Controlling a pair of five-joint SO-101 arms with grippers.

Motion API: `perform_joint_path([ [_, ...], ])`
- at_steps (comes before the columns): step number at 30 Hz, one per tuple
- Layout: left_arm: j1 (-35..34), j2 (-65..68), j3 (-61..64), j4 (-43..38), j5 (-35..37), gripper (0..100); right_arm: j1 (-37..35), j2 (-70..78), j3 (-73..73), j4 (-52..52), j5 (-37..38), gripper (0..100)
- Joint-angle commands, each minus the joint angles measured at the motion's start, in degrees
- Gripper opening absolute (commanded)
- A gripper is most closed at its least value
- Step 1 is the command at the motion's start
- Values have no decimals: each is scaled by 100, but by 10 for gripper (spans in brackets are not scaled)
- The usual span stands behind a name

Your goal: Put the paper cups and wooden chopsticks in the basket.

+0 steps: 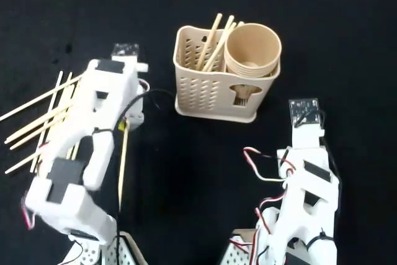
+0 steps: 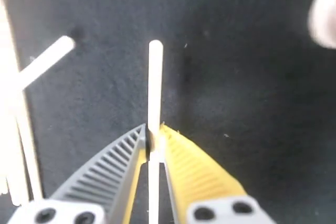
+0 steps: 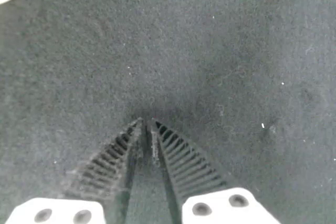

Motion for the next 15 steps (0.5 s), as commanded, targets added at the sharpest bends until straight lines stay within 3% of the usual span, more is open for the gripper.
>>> perform_joint_path([
  [1,-75,-1591,233,-158,-88,29,35,-119,-84,-114,-62,18],
  [4,-171,-2971,1015,-826,-97,29,35,-119,-84,-114,-62,18],
  [8,-549,-5020,2404,-2435,-97,29,35,-119,-75,-114,-62,18],
  [15,-541,-7499,4242,-6989,-105,29,35,-119,-75,-123,-62,18],
])
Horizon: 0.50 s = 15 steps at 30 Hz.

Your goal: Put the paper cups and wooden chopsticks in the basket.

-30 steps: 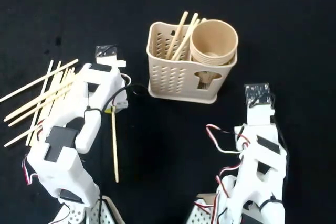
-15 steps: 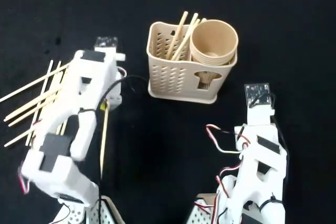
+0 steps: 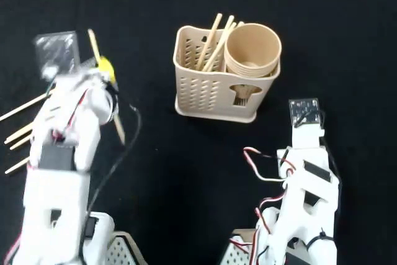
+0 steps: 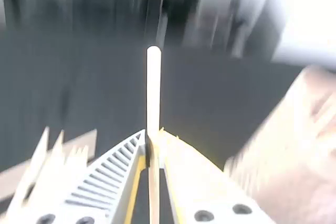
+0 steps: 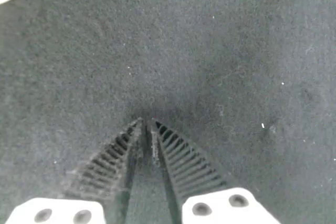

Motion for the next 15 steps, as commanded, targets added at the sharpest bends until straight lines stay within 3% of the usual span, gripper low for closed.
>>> perform_joint_path([
  [1,215,-1389,708,-3297,-35,29,35,-119,-75,-123,-62,18],
  [3,541,-1354,620,-4105,-97,29,35,-119,-75,-123,-62,18],
  [5,945,-1134,233,-4360,-237,29,35,-119,-75,-123,-62,18],
  [11,2018,501,-1270,-3719,53,29,35,-119,-75,-123,-62,18],
  [15,2185,1679,-1543,-3763,466,29,35,-119,-75,-123,-62,18],
])
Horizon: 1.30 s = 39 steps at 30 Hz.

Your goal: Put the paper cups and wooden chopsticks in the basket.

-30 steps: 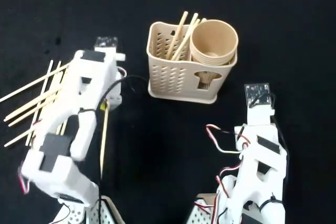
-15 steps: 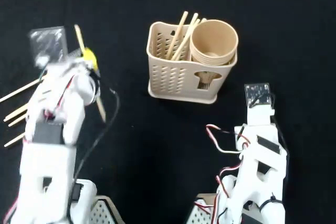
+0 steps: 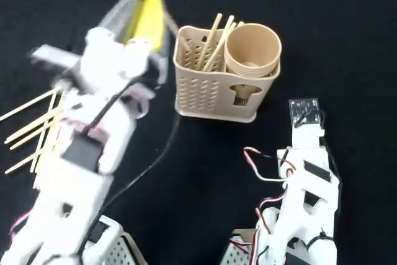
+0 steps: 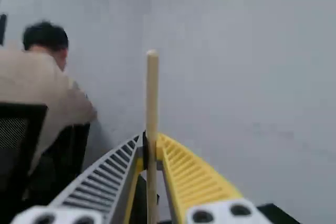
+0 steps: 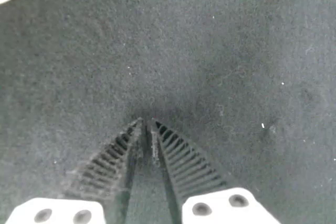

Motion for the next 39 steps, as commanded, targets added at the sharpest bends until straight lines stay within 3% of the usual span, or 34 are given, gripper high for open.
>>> perform_joint_path([
  [1,171,1275,-532,-185,325,29,35,-119,-75,-123,-62,18],
  [7,13,2365,-365,-422,352,29,35,-119,-75,-132,-62,18],
  [10,57,2374,-171,35,255,60,35,-119,-75,-132,-62,18],
  [13,233,2013,-295,1468,70,185,35,-119,-75,-141,-62,18],
  [17,171,1424,-1033,3727,-26,222,35,-119,-75,-141,-62,18],
  [24,-1218,1846,-3037,6734,-1530,223,35,-119,-75,-141,-62,18],
  [27,-1930,2593,-3468,7490,-2462,224,35,-119,-75,-141,-62,18],
  [34,-3099,4844,-3600,7868,-4703,223,35,-119,-75,-141,-62,18],
  [39,-3495,6286,-3688,6927,-5565,222,35,-119,-75,-141,-62,18],
])
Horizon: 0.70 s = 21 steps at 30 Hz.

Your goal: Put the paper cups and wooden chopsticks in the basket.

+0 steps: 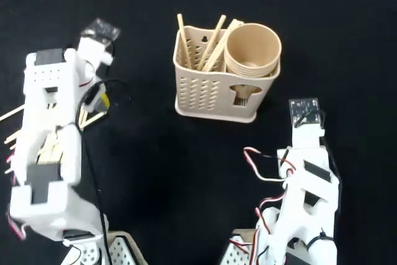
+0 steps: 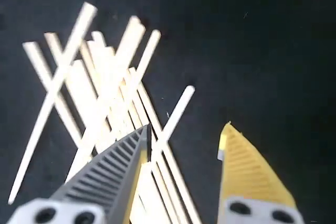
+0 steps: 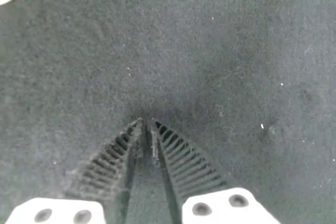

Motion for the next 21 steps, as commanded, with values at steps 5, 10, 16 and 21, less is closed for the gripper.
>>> perform_joint_path([
  [5,-514,1749,-1262,-879,-774,224,35,-119,-75,-123,-62,18],
  [10,-532,2629,-2299,-589,-914,220,35,-119,-75,-123,-62,18],
  [16,-497,3499,-3081,-70,-1292,134,35,-119,-75,-123,-62,18],
  [21,-497,3578,-3495,651,-1407,45,35,-119,-75,-123,-62,18],
])
